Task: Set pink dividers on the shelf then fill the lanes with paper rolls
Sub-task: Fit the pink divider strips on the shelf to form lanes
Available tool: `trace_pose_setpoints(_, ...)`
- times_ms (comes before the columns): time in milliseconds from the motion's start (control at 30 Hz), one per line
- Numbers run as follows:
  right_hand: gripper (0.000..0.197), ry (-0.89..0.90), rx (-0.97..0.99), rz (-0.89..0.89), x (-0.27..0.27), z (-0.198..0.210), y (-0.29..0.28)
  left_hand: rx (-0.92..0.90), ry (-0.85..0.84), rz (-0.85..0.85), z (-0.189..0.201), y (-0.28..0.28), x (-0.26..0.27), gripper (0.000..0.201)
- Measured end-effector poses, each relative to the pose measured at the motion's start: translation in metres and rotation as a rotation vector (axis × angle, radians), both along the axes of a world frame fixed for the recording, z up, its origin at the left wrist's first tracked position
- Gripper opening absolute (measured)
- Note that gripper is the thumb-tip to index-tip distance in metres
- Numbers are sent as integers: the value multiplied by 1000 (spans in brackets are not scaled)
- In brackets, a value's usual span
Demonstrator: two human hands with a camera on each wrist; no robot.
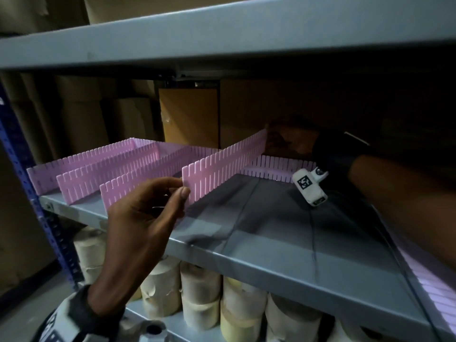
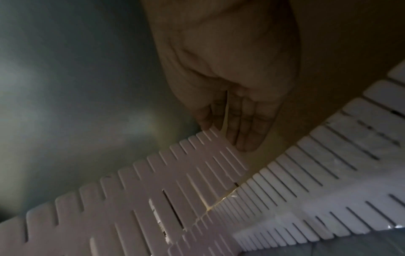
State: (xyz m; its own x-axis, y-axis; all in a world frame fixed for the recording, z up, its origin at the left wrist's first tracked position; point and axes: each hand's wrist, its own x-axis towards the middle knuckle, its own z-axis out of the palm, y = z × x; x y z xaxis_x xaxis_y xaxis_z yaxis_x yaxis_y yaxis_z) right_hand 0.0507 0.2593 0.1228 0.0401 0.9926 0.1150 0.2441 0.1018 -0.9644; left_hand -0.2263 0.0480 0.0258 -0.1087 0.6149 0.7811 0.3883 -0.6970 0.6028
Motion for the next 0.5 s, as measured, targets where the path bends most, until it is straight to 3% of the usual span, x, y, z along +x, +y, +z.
trace_pose_setpoints(267,16,56,-98,73,6,-6,23,-9,-3,20,-1,5,6,16)
trace_pose_setpoints(400,31,92,-135,103,8,-6,30,-9,14,36,-5,8,3,20)
trace_pose_setpoints(500,20,111,-126,103,9,-6,32,7,29,60,-4,7,3,21)
